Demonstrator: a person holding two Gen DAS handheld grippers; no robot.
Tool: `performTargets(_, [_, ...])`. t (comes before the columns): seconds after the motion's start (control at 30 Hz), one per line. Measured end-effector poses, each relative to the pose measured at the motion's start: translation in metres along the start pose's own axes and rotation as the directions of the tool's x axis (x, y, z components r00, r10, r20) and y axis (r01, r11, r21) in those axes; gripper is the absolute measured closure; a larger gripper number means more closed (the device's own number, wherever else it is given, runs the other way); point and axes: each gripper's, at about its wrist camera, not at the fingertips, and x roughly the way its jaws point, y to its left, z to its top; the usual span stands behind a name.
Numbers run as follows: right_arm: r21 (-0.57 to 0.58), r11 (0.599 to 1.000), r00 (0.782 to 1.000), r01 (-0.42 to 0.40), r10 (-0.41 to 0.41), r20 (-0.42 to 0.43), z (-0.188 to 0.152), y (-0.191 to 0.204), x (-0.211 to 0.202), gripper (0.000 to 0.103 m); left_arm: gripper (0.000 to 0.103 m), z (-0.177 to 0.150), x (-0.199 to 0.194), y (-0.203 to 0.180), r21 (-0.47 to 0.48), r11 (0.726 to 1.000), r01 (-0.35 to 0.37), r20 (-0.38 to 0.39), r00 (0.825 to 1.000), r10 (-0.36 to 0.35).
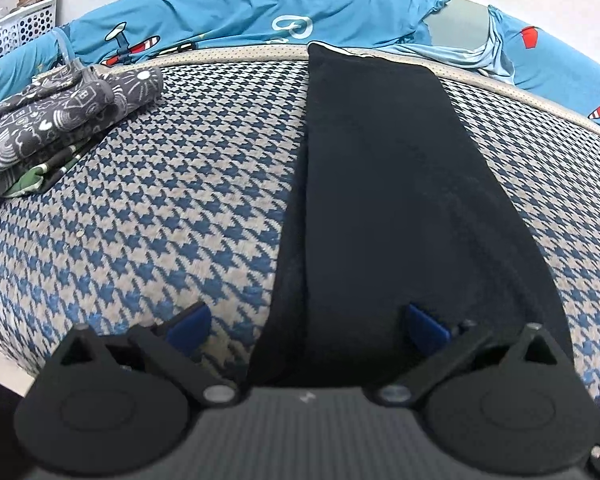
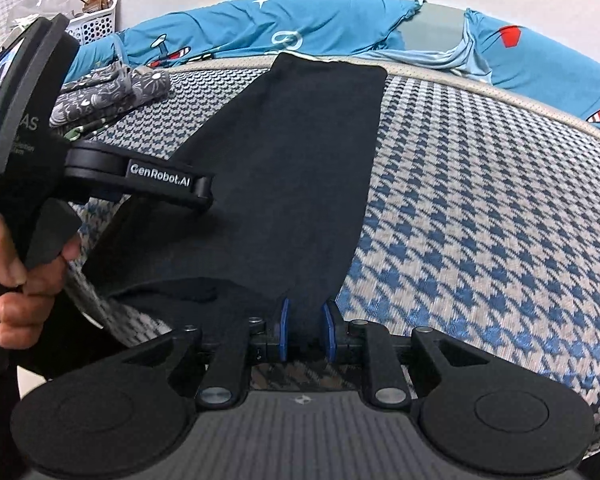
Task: Fold clothes
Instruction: 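Grasp the end of the black shirt strip with the right gripper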
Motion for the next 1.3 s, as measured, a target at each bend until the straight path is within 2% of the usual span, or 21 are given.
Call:
performTargets(0.27, [0.066, 0.996, 0.992, -0.055, 0.062, -0.110, -0.011, -0.006, 0.002, 0.084, 0.000, -0.001, -0.001, 0.001, -0.001, 1.000, -0.004, -0.005, 1.000, 0.004])
performTargets(0.33, [0.071, 0.996, 0.994, -0.049, 0.056, -0.094, -0.011, -0.007, -0.002, 0.084, 0.000, -0.001, -0.001, 0.002, -0.003, 1.000, -0.003, -0.008, 1.000, 0.003])
performTargets(0.47, [0.037, 0.998, 0.999, -0.041, 0.041, -0.010, -0.005, -0.005, -0.017, 0.084, 0.000, -0.002, -0.001, 0.005, -0.008, 1.000, -0.004, -0.012, 1.000, 0.003])
performTargets(0.6, [-0.004, 0.999, 0.997, -0.036, 0.036, 0.068, -0.001, -0.002, -0.029, 0.082, 0.000, -0.002, -0.002, 0.007, -0.013, 1.000, -0.004, -0.015, 1.000, 0.003])
performTargets(0.7, [-0.005, 1.000, 0.996, -0.008, 0.009, 0.094, 0.002, -0.005, -0.032, 0.082, 0.000, -0.002, -0.002, 0.008, -0.017, 1.000, -0.003, -0.017, 1.000, 0.003])
performTargets(0.9, [0.120, 0.989, 0.992, -0.082, 0.069, 0.103, 0.006, -0.023, -0.028, 0.082, 0.000, -0.002, -0.002, 0.009, -0.019, 1.000, -0.003, -0.017, 1.000, 0.003])
performTargets(1.13, [0.184, 0.978, 0.994, -0.094, 0.081, 0.076, 0.013, -0.032, -0.007, 0.082, 0.000, -0.003, -0.002, 0.008, -0.016, 1.000, -0.004, -0.016, 1.000, 0.004])
performTargets(1.2, [0.180, 0.978, 0.993, -0.109, 0.100, 0.058, 0.013, -0.031, -0.004, 0.091, 0.000, -0.003, -0.002, 0.008, -0.017, 1.000, -0.002, -0.017, 1.000, 0.002])
performTargets(1.3, [0.097, 0.991, 0.995, -0.095, 0.093, 0.016, 0.009, -0.019, -0.002, 0.092, 0.000, -0.002, -0.002, 0.009, -0.020, 1.000, 0.000, -0.018, 1.000, 0.000])
